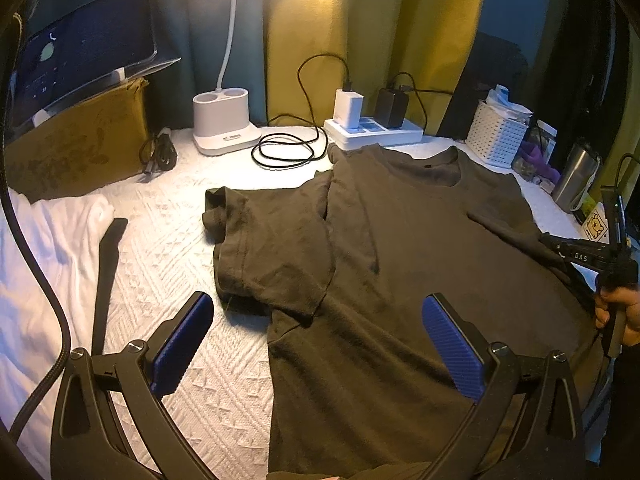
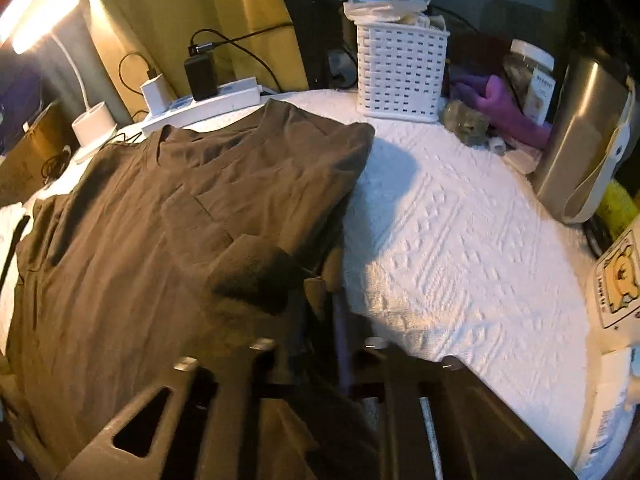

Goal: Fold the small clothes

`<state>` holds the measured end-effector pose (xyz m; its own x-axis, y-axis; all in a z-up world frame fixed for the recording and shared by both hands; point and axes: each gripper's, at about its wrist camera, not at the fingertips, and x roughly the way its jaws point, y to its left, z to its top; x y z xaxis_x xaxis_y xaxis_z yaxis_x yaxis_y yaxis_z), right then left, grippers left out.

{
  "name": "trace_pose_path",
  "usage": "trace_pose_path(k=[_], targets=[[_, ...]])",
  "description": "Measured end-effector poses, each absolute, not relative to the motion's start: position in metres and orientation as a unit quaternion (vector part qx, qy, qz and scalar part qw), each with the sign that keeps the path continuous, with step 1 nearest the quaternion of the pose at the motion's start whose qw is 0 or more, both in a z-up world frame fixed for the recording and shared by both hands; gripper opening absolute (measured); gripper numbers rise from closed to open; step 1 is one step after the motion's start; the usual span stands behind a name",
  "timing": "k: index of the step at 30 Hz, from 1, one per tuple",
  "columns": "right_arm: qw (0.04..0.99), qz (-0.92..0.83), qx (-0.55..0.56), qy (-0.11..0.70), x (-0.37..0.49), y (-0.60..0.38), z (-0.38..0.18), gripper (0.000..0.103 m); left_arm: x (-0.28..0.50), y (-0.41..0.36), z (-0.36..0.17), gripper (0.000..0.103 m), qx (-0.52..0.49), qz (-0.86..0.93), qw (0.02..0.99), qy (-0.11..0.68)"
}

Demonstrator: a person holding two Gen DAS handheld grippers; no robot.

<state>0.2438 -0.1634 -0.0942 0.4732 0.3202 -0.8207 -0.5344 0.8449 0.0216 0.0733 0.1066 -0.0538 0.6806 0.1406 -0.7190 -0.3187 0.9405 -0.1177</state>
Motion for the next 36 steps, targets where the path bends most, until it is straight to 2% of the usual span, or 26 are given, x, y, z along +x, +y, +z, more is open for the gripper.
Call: trace_pose_path(k=[15, 21, 32, 34, 35, 36], targets=[[0.860, 0.246, -0.156, 0.418, 0.201, -0.154, -0.073, 0.006, 0.063, 0.113, -0.058, 0.103, -0.126, 0.116, 0.911, 0.374], [0.863, 0.196, -0.175, 0.431, 0.213, -0.160, -0.080, 0.007, 0.058, 0.119, -0.063, 0.103, -0.132, 0.119, 0.909, 0.378], [0.857, 0.190, -0.142, 0.458, 0.245, -0.162, -0.093, 0.009, 0.064, 0.122, -0.065, 0.103, -0.133, 0.125, 0.906, 0.382], [0.857, 0.191, -0.134, 0.460, 0.247, -0.164, -0.093, 0.026, 0.065, 0.122, -0.065, 0.103, -0.132, 0.125, 0.905, 0.383], [0.857, 0.190, -0.129, 0.462, 0.248, -0.165, -0.094, 0.067, 0.066, 0.122, -0.066, 0.103, -0.132, 0.126, 0.905, 0.384], [0.857, 0.188, -0.124, 0.463, 0.249, -0.167, -0.094, 0.094, 0.067, 0.122, -0.066, 0.103, -0.132, 0.126, 0.905, 0.385]])
